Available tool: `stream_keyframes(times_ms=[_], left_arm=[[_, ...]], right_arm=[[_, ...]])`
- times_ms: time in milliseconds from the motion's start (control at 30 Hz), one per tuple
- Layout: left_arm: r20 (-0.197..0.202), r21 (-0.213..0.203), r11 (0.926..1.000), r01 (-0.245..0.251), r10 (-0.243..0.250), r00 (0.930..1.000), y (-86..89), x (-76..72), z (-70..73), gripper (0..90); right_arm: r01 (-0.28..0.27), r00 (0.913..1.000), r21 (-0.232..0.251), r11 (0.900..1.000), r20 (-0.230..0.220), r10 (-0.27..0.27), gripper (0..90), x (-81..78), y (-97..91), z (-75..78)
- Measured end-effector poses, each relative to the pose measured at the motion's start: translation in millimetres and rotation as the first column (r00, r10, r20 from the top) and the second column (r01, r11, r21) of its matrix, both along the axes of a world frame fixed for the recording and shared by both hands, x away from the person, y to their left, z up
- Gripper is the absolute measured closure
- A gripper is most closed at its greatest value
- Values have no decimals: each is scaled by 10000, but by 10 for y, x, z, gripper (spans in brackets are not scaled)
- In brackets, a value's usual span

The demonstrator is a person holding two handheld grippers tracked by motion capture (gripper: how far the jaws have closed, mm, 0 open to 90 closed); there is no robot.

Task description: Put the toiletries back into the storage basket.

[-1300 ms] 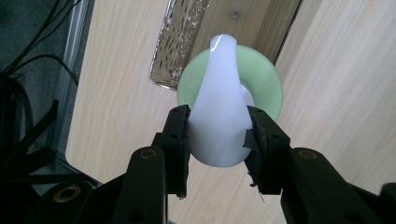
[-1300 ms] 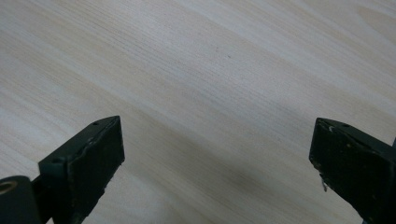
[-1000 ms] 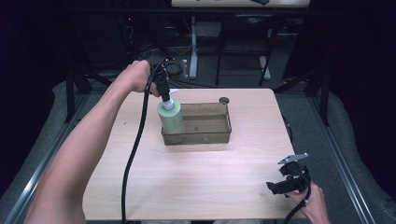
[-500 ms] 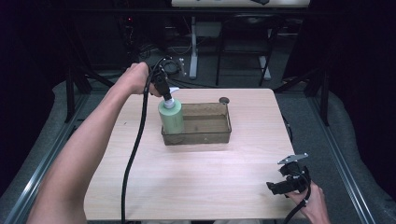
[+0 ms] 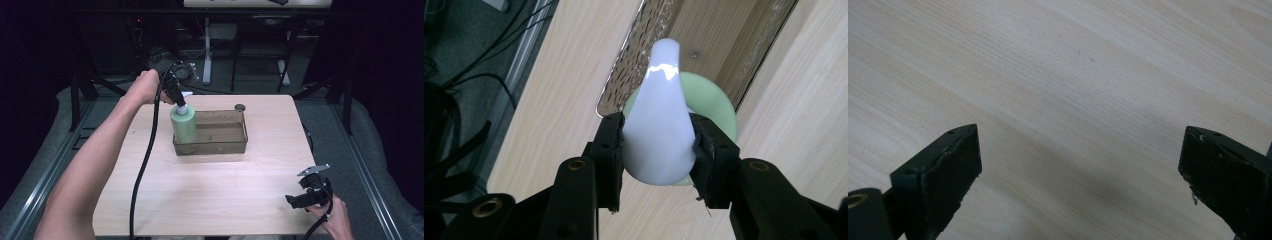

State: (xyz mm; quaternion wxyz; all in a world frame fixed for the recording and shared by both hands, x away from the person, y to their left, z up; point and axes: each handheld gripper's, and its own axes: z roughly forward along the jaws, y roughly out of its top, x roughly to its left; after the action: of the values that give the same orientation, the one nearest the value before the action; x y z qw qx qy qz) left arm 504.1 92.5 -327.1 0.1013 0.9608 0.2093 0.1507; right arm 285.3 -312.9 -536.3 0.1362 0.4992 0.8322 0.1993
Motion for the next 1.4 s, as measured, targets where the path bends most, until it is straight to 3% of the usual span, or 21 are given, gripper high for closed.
stream_keyframes(times_ms=[133,233,267,300,400,600,733,800,833,967,1100,1167,1233,1300,1400], left_arm=[[-156,-730,9972,-139,128,9998,56,2,-33,561],[-415,-1136,9929,-341,296,9987,98,11,-59,410],[-509,-1600,9864,-381,303,9982,141,12,-62,363],[-509,-1600,9864,-381,303,9982,141,12,-62,281],[-462,-2205,9745,-420,326,9984,210,2,-41,211],[228,-3193,9464,-488,591,9980,378,-107,65,84],[825,-3571,9330,-456,802,9934,492,-237,124,33],[1086,-3837,9224,-444,928,9897,569,-325,143,17],[1236,-3839,9223,-436,981,9875,601,-368,148,8],[1630,-4116,9107,-349,1113,9803,747,-542,137,0],[1812,-4188,9075,-341,1203,9761,861,-682,107,0],[1844,-4319,9013,-343,1255,9748,928,-770,78,0],[2006,-4294,9025,-317,1296,9711,976,-857,50,0],[1969,-4438,8955,-336,1340,9712,1016,-931,17,0],[2144,-4321,9007,-453,1514,9649,1074,-1071,-69,0]], right_arm=[[29,10000,14,10000,-9,-29,31,0,-4,1],[8,10000,23,10000,-28,-8,31,1,1,2],[-13,10000,15,10000,-6,13,31,2,2,1],[-13,10000,15,10000,-6,13,31,2,2,1],[-15,10000,21,10000,1,15,30,0,2,2],[18,10000,32,10000,-31,-18,30,1,1,1],[-14,10000,-73,10000,-7,14,30,2,6,2],[25,9999,24,10000,113,-26,30,0,13,-5],[-13,10000,-33,10000,4,13,30,0,13,5],[-14,10000,-14,10000,2,14,30,-2,19,7],[11,10000,-68,10000,19,-11,30,-5,25,14],[13,10000,-96,10000,46,-12,29,-5,27,16],[26,10000,-98,9999,71,-25,29,-6,27,18],[24,10000,-86,10000,97,-23,28,-6,27,20],[37,9999,-64,10000,119,-37,26,-8,28,22]])
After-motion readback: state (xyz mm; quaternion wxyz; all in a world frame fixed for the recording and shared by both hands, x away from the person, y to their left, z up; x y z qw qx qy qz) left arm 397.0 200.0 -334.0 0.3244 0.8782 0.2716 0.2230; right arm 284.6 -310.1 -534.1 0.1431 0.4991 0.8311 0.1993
